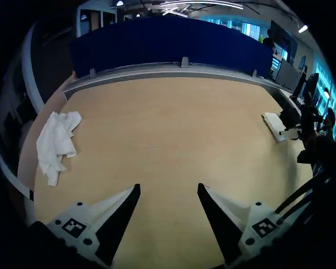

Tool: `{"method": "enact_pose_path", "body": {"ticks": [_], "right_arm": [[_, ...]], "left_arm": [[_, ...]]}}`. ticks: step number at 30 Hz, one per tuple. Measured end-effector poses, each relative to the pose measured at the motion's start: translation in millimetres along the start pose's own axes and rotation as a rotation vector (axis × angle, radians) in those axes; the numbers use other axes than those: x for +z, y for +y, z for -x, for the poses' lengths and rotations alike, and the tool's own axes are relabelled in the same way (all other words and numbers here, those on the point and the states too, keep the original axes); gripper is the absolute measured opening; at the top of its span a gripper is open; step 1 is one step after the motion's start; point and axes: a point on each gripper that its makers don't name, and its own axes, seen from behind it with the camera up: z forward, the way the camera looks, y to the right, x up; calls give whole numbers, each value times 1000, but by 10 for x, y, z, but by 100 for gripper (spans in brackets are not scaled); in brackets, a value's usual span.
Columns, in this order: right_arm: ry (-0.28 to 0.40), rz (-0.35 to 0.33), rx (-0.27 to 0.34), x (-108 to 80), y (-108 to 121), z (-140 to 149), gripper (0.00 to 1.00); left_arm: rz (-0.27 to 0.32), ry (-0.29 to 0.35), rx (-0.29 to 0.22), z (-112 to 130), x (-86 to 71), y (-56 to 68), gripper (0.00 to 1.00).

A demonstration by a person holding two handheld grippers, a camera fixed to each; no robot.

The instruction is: Fold towel

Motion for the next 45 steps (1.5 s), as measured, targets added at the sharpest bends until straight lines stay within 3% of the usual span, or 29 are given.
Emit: {"method": "enact_pose_path", "body": {"ticks": [11,18,27,32,38,45], "right_arm": [[2,4,-22,62,1,101,100],[99,2,-19,-200,-101,-211,100],[182,19,-3,-501,-250,-412,100],[293,13,41,-709,-416,-605,100],[507,46,113,-1166,-590,-917,100],[692,100,106,-1786,-879,-1147,100]], "left_arm": [[-11,-4,-10,43,2,-75,95],[-14,13,-16,-7,0,-120,95],[3,43,-27,-66,-13,-166,95],[13,64,-24,-95,-27,-211,95],[37,115,-28,-202,-76,-277,94],[60,189,-29,-376,-161,-348,95]]}}
